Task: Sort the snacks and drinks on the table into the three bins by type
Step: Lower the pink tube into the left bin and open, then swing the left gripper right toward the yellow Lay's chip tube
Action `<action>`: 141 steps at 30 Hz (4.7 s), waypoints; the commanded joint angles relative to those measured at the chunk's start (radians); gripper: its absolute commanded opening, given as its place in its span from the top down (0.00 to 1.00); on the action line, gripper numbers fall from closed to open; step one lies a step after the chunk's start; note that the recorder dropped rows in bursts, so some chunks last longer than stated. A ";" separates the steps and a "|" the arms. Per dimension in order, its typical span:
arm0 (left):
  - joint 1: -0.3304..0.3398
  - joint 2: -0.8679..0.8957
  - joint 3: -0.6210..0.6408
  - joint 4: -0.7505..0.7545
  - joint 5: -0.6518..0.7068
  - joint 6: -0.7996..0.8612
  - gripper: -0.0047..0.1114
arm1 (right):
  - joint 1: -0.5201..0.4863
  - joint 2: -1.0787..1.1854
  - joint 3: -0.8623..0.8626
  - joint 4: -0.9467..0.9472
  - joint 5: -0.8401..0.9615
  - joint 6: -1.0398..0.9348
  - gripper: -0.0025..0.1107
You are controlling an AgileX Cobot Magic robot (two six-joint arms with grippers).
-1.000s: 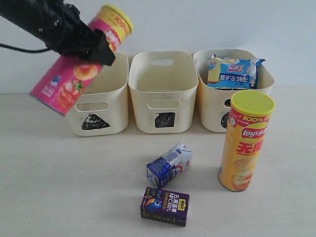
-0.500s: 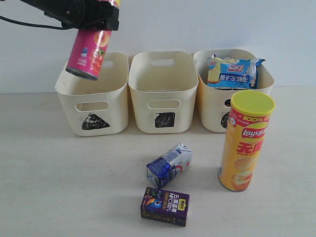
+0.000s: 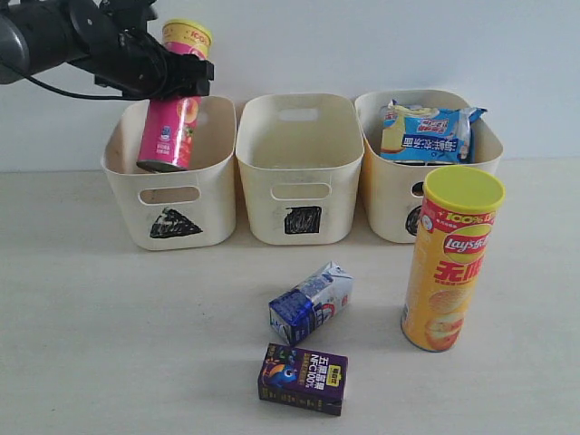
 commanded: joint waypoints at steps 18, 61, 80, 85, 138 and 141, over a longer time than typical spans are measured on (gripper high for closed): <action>0.003 0.064 -0.009 0.019 -0.055 -0.018 0.16 | 0.002 -0.005 0.004 -0.004 -0.008 -0.008 0.98; -0.023 -0.530 0.625 0.146 -0.171 0.145 0.92 | 0.002 -0.005 0.004 -0.004 -0.008 -0.005 0.98; -0.271 -0.703 1.144 0.239 -0.842 0.206 0.92 | 0.002 -0.005 0.004 -0.004 -0.008 -0.005 0.98; -0.278 -0.712 1.271 0.637 -1.117 -0.202 0.92 | 0.002 -0.005 0.004 -0.004 -0.008 -0.005 0.98; -0.450 -0.098 0.871 1.264 -1.494 -0.818 0.01 | 0.002 -0.005 0.004 -0.004 -0.008 -0.005 0.98; -0.450 -0.077 0.844 1.261 -1.481 -0.826 0.01 | 0.002 -0.005 0.004 -0.004 -0.008 -0.005 0.98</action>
